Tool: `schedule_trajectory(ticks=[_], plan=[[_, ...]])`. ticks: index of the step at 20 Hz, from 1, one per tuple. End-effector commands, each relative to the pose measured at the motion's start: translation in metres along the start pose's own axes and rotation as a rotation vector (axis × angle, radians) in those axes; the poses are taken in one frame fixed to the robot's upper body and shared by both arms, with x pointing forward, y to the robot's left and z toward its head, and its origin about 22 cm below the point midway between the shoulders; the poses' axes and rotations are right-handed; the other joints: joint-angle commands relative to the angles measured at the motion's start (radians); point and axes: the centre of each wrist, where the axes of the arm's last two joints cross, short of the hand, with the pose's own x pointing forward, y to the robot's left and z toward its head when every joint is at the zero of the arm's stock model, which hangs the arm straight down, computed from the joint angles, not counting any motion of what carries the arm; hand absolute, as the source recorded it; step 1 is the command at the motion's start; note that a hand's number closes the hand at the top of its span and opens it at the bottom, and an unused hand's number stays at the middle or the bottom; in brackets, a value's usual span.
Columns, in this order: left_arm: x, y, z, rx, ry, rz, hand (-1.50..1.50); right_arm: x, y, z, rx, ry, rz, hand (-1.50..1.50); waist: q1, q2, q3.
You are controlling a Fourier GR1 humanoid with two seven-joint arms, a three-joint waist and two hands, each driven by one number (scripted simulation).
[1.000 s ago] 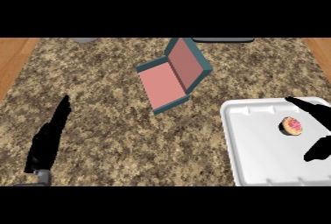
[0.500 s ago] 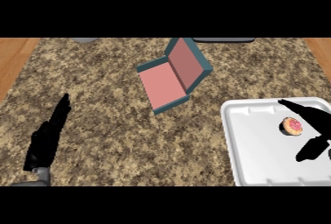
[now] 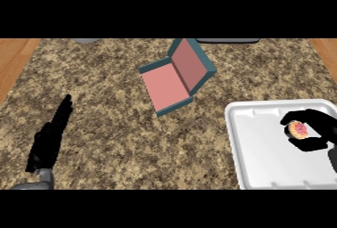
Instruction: Pick the cupcake from the tray and place it in the cardboard box
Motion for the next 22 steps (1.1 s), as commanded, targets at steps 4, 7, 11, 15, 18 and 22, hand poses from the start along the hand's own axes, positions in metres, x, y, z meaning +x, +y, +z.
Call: schedule_trajectory(ticks=[4, 7, 11, 15, 18, 22], plan=[[0.002, -0.018, -0.006, 0.008, -0.002, -0.013, 0.0, -0.002, -0.008, 0.006, -0.195, -0.012, 0.121, 1.5, -0.005, 0.0, 0.0], [0.002, 0.001, 0.032, -0.016, -0.008, -0.008, 0.0, 0.004, 0.013, -0.007, -0.266, 0.048, 0.091, 1.5, 0.008, -0.001, 0.001], [-0.012, 0.004, 0.009, 0.019, 0.029, 0.005, 0.0, 0.077, 0.026, -0.021, -0.34, 0.24, 0.087, 1.5, -0.017, -0.008, -0.003], [0.001, -0.005, 0.005, 0.007, 0.005, -0.007, 0.0, 0.125, 0.032, -0.024, -0.426, 0.3, 0.087, 1.5, -0.008, -0.004, -0.001], [-0.002, 0.003, 0.003, 0.01, 0.021, 0.008, 0.0, 0.141, 0.029, 0.002, -0.491, 0.316, 0.106, 1.5, -0.012, -0.004, -0.001], [0.012, -0.006, 0.0, -0.001, 0.007, 0.002, 0.0, 0.178, 0.013, 0.026, -0.574, 0.333, 0.128, 1.5, -0.015, -0.005, -0.001]])
